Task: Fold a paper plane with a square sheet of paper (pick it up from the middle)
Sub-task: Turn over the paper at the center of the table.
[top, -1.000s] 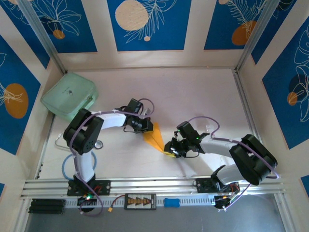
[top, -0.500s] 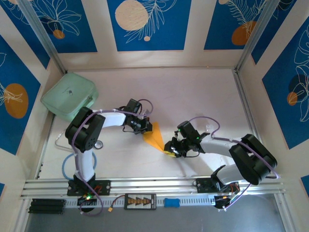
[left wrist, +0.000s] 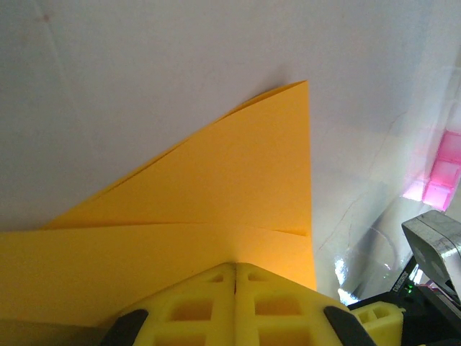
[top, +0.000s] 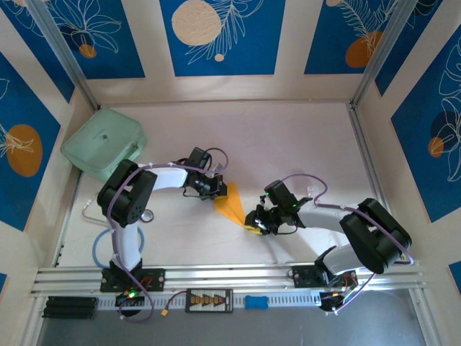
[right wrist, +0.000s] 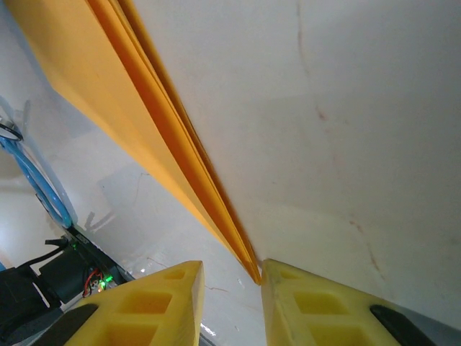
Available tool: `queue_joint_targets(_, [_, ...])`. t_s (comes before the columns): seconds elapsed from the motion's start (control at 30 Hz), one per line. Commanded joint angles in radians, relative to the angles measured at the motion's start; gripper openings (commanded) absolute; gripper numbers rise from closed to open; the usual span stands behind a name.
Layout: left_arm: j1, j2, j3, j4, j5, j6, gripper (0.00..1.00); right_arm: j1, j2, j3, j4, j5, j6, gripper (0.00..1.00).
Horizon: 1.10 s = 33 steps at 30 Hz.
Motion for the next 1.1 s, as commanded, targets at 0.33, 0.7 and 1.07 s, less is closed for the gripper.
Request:
queue_joint_targets(0.33, [0.015,0.035,0.011,-0.056,-0.018,-0.006,0.05,0.001,0.015,0.025,0.018,-0.02,-0.039,0.27])
queue_joint_targets(0.7, [0.017,0.031,0.016,-0.058,-0.008,-0.003,0.05,0.0,0.019,0.078,-0.083,0.062,-0.168,0.28])
queue_joint_targets(1.07, [0.018,0.029,0.014,-0.056,-0.008,-0.003,0.05,-0.001,0.088,0.137,-0.102,0.077,-0.231,0.28])
